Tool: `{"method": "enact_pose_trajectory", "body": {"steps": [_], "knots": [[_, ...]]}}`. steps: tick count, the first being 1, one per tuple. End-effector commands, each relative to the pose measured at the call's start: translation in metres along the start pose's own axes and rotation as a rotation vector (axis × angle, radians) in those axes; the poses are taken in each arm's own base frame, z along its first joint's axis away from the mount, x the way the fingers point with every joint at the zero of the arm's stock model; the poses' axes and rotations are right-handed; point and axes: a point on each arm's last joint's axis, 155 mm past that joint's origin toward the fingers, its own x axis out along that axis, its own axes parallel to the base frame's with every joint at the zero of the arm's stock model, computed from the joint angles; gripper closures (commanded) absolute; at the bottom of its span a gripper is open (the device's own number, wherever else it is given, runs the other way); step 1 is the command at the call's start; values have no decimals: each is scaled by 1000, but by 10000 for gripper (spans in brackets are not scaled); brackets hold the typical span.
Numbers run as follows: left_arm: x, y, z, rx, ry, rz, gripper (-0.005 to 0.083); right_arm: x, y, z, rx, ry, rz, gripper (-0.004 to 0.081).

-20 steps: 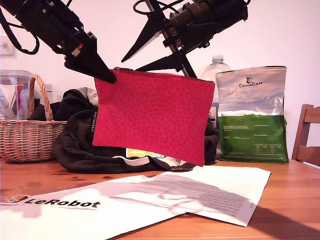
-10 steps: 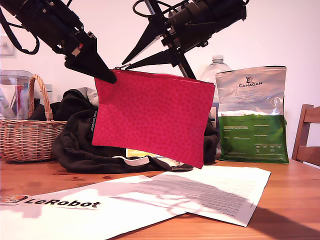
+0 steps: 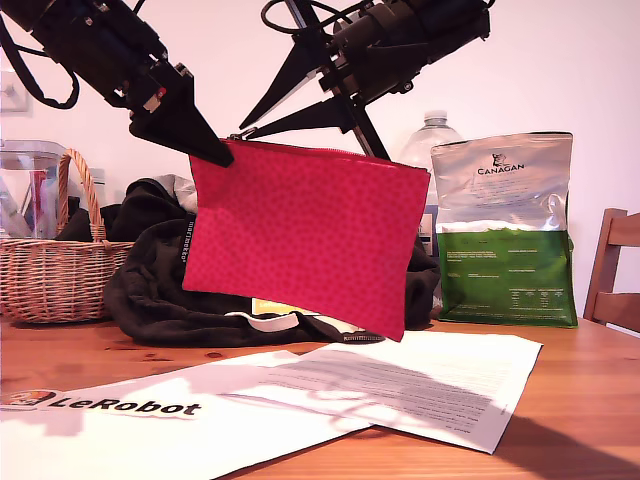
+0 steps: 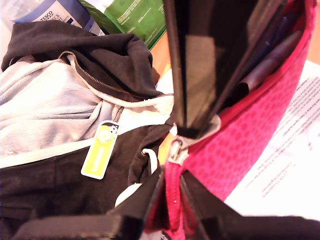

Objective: Close the zipper in the zip bag in front of you

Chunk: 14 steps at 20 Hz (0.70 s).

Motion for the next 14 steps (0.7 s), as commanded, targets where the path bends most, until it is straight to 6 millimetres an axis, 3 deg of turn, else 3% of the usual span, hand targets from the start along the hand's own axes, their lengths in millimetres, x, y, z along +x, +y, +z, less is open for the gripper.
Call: {"method": "enact_pose_trajectory", "body": {"steps": [1, 14], "knots": [[-3, 4, 10, 6, -35, 13, 795, 4, -3, -2, 4, 9, -10, 722], [-3, 4, 10, 6, -35, 13, 795, 7, -7, -5, 4, 10, -39, 717]]}}
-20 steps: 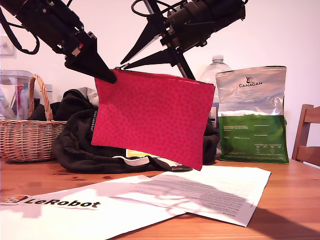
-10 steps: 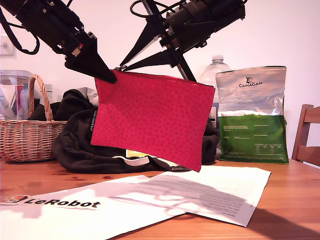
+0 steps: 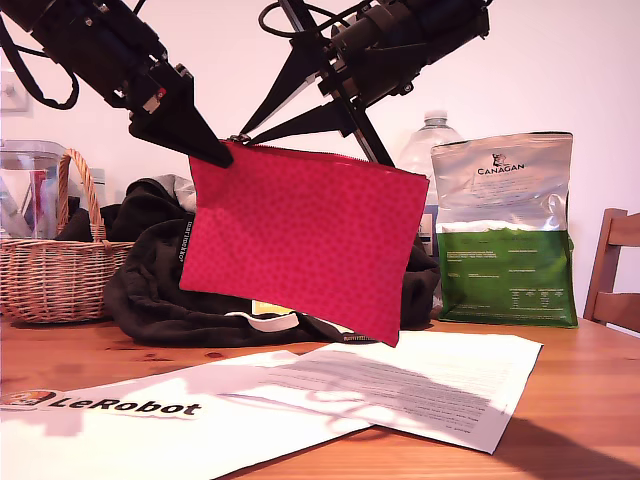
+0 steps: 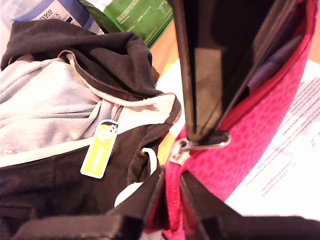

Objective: Close the zipper in the zip bag in front of you

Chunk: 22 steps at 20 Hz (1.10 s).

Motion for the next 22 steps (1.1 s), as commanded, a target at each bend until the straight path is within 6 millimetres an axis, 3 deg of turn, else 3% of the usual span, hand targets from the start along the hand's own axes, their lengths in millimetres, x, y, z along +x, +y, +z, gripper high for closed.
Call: {"method": "enact_pose_trajectory", "body": {"steps": [1, 22], "knots": [[-3, 4, 11, 6, -37, 14, 795, 7, -1, -5, -6, 15, -9, 717], [-2, 0, 13, -1, -40, 2, 795, 13, 8, -8, -33, 15, 4, 716]]}}
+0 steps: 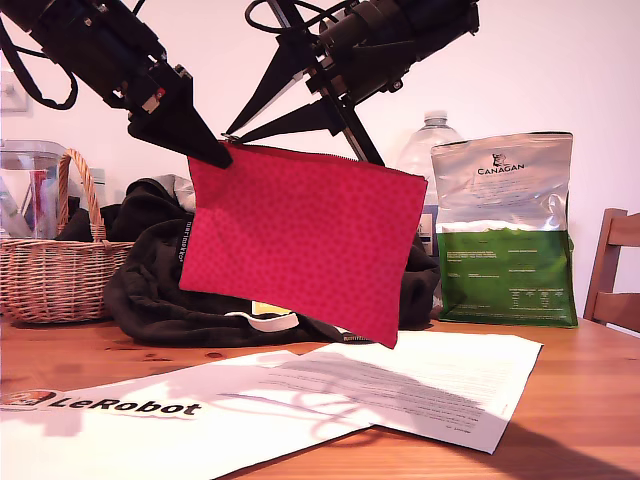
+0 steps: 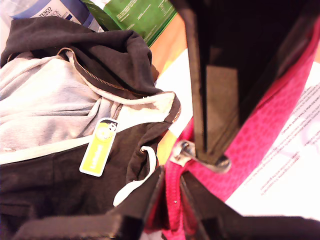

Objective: Close the zipper in the zip bag in front of you

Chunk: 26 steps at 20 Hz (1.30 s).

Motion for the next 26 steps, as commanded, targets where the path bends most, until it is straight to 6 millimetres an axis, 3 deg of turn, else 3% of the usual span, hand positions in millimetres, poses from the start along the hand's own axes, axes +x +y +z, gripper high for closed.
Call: {"method": "enact_pose_trajectory", "body": {"steps": [1, 7, 9, 18, 26], "knots": [[-2, 0, 13, 5, -43, 4, 795, 6, 1, -1, -8, 4, 1, 716], [-2, -1, 14, 4, -45, -3, 795, 6, -4, 3, -6, -19, -23, 721], [-2, -1, 14, 4, -45, -3, 795, 6, -6, 5, -7, -30, -35, 786], [-2, 0, 13, 5, -41, 3, 795, 5, -2, 0, -6, -1, -11, 783], [-6, 14, 2, -14, -21, 36, 795, 2, -8, -5, 0, 30, -15, 783]]}}
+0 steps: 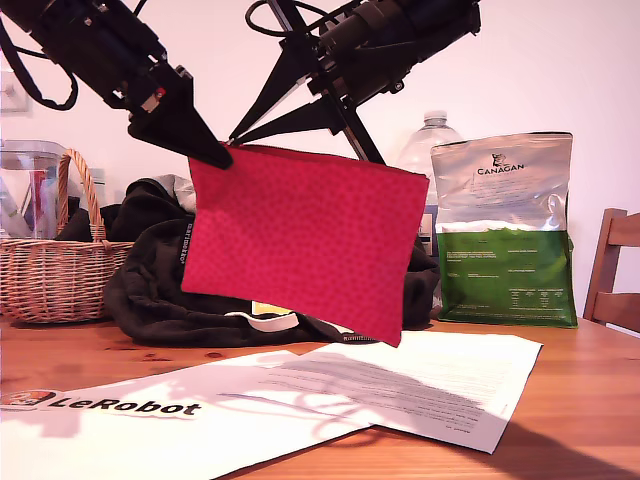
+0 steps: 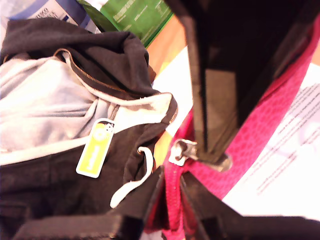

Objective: Close the zipper in the zip bag in front of you

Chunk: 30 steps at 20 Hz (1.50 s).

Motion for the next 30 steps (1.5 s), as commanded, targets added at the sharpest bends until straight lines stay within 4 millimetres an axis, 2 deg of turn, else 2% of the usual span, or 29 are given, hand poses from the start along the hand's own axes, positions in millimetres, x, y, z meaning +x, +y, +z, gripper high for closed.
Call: {"method": "enact_pose_trajectory", "body": {"steps": [1, 19, 30], "knots": [[-5, 12, 5, -5, -27, 36, 795, 2, -5, -2, -1, 18, -8, 783], [-8, 22, -2, -7, -14, 56, 795, -12, -24, 6, 10, 13, -33, 783], [-10, 28, -7, -17, -7, 71, 795, -14, -32, 1, 4, 36, -55, 783]]}}
